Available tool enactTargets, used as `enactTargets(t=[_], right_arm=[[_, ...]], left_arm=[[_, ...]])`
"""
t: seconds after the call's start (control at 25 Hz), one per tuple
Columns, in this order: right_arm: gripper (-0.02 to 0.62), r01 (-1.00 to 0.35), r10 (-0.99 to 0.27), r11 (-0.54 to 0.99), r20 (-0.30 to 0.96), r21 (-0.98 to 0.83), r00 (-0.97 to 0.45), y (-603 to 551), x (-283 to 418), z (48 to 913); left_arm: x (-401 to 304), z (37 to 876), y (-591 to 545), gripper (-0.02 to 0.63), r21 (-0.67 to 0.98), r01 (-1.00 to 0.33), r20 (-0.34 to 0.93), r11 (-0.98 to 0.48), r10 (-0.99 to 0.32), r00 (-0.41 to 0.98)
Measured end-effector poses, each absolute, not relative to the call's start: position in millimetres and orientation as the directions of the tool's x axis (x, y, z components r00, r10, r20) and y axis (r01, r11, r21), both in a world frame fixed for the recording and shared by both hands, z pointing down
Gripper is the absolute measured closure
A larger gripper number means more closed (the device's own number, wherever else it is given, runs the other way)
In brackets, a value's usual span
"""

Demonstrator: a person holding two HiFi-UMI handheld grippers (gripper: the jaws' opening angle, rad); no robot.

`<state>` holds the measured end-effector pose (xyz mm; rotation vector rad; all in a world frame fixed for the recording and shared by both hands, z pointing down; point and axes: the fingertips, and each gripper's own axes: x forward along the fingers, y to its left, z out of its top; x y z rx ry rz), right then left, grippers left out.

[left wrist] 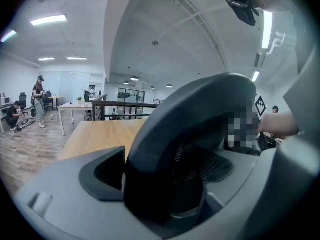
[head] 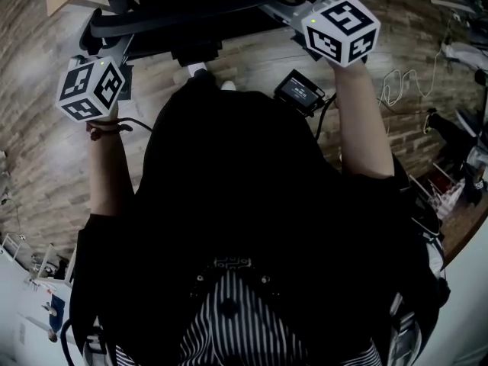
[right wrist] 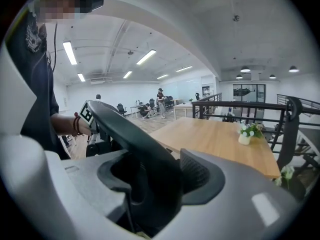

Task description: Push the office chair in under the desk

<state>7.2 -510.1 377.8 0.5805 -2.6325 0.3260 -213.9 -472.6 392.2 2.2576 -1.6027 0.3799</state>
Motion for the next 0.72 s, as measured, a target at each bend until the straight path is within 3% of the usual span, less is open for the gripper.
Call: enactTargets(t=[0.72], right_arm=[[0.344,-0.525,-0.417,0.840,0.457,-0.138,-0.786,-553.5,6.0,370.4]], left_arm=[[-216.0,383.8,-524.1,0.164,0.175,-0.897,0.375,-0.407,-0.814,0.443]])
